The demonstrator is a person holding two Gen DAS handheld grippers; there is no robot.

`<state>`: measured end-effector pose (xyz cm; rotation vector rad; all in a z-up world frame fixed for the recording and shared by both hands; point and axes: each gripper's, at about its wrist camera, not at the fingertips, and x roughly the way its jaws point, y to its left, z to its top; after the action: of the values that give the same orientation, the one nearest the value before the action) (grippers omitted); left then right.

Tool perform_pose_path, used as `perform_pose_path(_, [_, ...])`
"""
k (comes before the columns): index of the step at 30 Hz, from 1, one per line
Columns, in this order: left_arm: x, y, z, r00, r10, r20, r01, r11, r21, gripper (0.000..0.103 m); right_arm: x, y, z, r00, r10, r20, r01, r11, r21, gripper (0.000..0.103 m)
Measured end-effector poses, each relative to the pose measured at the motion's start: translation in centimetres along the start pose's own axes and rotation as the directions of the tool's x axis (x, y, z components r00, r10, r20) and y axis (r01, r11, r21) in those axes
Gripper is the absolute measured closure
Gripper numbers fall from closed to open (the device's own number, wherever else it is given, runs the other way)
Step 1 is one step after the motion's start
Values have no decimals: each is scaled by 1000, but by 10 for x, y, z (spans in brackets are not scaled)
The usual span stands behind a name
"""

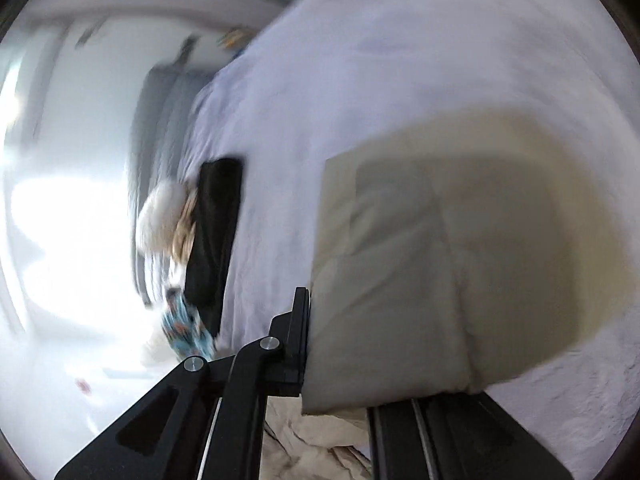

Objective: Fold large clothes

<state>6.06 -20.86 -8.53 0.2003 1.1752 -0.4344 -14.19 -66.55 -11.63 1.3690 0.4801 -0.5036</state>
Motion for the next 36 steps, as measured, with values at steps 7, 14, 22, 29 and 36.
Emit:
perform_pose_path(7, [-3, 59, 9, 999, 16, 36, -13, 997, -80, 1, 48, 154, -79, 998, -28, -57, -4, 866, -500, 95])
perform_pose_path(14, [0, 129, 20, 996, 20, 83, -6, 986, -166, 1, 123, 234, -231, 970, -92, -227, -131, 587, -799, 95])
perform_pose_path(22, [27, 156, 25, 996, -44, 72, 58, 977, -203, 1, 209, 181, -321, 869, -358, -342, -87, 569, -818, 77])
perform_pose_path(29, [43, 139, 33, 983, -176, 58, 184, 960, -209, 1, 187, 157, -295, 855, -252, -453, -110, 766, -633, 41])
perform_pose_path(36, [55, 142, 45, 973, -227, 32, 228, 948, -222, 1, 142, 126, -227, 948, -99, -303, -14, 936, -350, 70])
